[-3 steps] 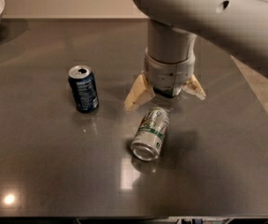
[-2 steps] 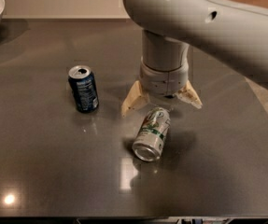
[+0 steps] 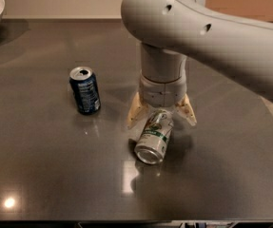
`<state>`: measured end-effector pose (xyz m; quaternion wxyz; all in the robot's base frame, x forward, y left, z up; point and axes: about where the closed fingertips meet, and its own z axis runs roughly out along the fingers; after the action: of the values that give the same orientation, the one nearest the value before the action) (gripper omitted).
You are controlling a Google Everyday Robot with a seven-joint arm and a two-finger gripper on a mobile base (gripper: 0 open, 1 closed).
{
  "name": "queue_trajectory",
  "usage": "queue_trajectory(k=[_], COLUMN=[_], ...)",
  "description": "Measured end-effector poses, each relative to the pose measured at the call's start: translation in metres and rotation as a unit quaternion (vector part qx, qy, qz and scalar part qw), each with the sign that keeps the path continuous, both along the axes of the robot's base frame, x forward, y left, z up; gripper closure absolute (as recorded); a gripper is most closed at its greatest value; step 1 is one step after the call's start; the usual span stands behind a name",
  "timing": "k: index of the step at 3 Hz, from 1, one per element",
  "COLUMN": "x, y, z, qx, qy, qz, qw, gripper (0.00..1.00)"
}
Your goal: Place 7up can upright
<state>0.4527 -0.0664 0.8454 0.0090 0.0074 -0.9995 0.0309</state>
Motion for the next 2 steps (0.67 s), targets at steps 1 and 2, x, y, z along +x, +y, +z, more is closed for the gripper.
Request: queue_trajectory(k=[1, 2], x=[-0.0037, -0.0045], y=[0.0000, 0.0007], z=[-0.0024, 0.0009], qx=[0.003, 0.012], qy=[0.007, 0.007], qz=[-0.011, -0.011], qw=[0.9999, 0.9998], gripper=[0.40, 0.64])
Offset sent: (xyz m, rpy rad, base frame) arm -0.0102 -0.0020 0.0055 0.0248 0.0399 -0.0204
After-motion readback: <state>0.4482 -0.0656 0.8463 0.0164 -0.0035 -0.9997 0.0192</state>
